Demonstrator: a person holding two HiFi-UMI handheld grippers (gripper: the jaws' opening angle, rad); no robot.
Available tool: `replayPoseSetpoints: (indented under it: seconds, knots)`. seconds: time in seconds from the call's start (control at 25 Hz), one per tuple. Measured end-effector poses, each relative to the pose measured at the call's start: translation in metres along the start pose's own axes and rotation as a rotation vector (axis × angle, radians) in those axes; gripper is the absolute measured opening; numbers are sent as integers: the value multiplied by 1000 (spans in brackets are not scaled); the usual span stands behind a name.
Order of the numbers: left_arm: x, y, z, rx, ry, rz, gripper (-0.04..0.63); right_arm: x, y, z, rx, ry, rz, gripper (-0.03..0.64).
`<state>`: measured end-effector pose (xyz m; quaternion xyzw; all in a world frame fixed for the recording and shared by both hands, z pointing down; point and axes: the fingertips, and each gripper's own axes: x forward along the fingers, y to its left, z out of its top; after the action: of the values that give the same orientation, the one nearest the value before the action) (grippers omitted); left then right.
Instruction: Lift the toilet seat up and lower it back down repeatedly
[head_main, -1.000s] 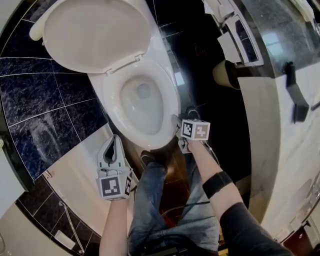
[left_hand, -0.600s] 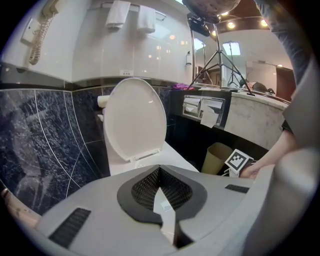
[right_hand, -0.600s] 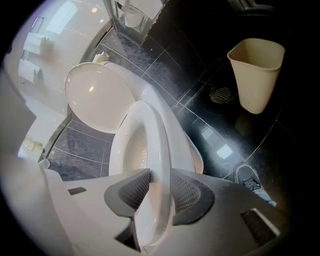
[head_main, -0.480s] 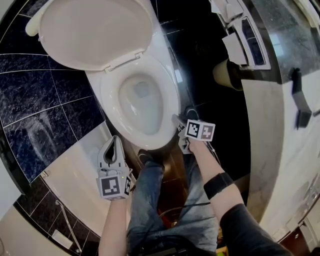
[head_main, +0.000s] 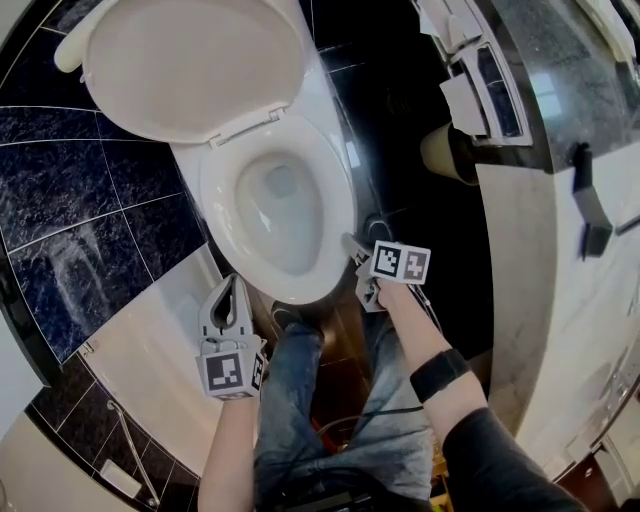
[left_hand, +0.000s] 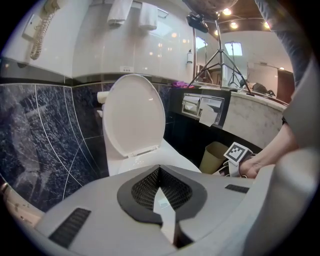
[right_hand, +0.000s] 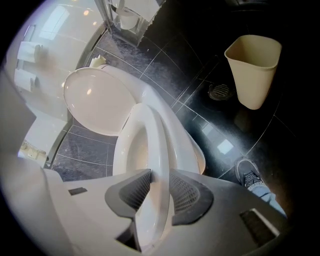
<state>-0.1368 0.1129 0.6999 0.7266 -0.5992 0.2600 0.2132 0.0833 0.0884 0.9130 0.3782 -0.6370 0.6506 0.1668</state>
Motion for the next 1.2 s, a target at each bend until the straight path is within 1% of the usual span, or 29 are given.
replayPoseSetpoints:
  seconds: [0.2, 0.32, 0.4, 0.48, 0.6, 0.72, 0.84, 0.92, 1.0, 1.12, 1.2]
  knots:
    - [-14, -6, 7, -16, 25, -8, 0, -22, 22, 3, 6, 26, -1, 126]
    - [-27, -11, 14, -72, 36, 16, 0, -37, 40, 13, 8, 35, 1, 124]
    - [-41, -10, 7, -70, 57, 30, 0, -48, 54, 20, 7, 46, -4, 126]
    - [-57, -9, -7, -67, 94, 48, 0, -58, 69, 27, 29, 54, -7, 126]
    - [-79, -15, -10, -122, 151, 60, 0, -71, 89, 37, 34, 76, -18, 124]
    - [-95, -17, -34, -158, 223, 80, 0, -82, 110, 48, 59, 92, -21, 127]
    - [-95, -29, -44, -208, 280, 65, 0, -89, 125, 58, 78, 106, -21, 129]
    - [-85, -36, -43, -223, 290, 55, 0, -92, 131, 63, 69, 123, -25, 129]
    - [-75, -41, -32, -253, 283, 53, 0, -94, 136, 66, 56, 141, -31, 129]
    - [-72, -38, -27, -311, 269, 83, 0, -97, 142, 70, 56, 149, -29, 130]
    - [-72, -37, -20, -314, 249, 88, 0, -98, 148, 74, 51, 151, -15, 130]
